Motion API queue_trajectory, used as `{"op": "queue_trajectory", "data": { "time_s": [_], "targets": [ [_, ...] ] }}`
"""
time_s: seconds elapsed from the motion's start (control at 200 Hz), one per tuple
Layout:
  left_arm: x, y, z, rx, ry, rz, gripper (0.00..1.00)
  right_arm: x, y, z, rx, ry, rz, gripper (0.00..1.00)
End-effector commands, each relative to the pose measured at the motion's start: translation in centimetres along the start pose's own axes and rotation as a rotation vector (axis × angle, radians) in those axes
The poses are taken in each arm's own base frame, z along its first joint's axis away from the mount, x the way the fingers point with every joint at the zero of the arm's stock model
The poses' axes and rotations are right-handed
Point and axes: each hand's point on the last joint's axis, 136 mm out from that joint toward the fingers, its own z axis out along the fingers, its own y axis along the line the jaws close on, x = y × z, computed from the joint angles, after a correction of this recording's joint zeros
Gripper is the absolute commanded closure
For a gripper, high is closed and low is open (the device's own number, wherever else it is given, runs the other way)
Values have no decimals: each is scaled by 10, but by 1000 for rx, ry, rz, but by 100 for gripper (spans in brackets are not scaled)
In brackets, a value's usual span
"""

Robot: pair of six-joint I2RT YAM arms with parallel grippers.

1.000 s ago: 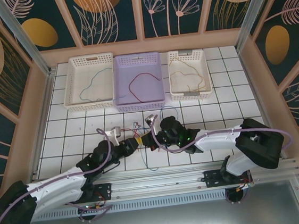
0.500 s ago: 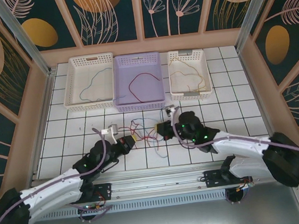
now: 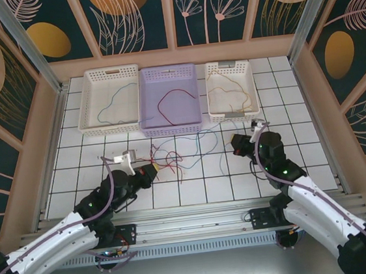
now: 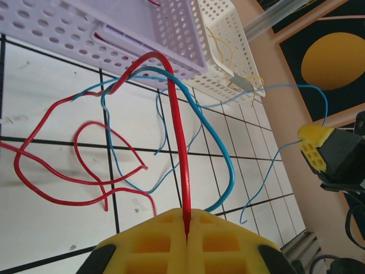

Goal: Untangle the cables
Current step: Untie the cable from multiple cables.

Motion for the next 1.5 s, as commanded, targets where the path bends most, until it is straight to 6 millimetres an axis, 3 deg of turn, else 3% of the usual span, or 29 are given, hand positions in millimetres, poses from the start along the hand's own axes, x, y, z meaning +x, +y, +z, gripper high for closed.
{"op": "queue_trajectory", "data": {
  "time_s": [0.0, 0.27, 0.33, 0.42, 0.535, 0.726, 0.831, 1.016, 1.206, 1.491],
  "targets": [
    [-11, 2, -9, -64, -13, 69, 100, -1, -10, -13, 33, 19, 19, 100],
    [-19, 4, -19, -128, -12, 104, 100, -47, 19, -44, 0, -76, -82, 100],
    [-17, 1, -18, -115, -2, 101, 100, -47, 27, -46, -35, -70, -86, 100],
    [-15, -8, -16, -58, 4, 84, 100, -28, 39, -36, -131, 28, -89, 100],
    [-15, -27, -11, 41, 6, 69, 100, 12, 47, -18, -249, 189, -46, 100],
    [-18, -54, -4, 135, 24, 83, 100, 59, 50, 2, -228, 322, -105, 100],
    [-20, -66, -2, 173, 29, 87, 100, 73, 50, 11, -178, 355, -153, 100],
    [-23, -84, -4, 242, 35, 84, 100, 81, 60, 20, -207, 375, -163, 100],
    [-25, -87, -14, 253, 31, 95, 100, 65, 94, 17, -308, 332, -175, 100],
    [-24, -55, -26, 131, 9, 104, 100, -19, 182, 7, -421, 182, -291, 100]
  ]
}}
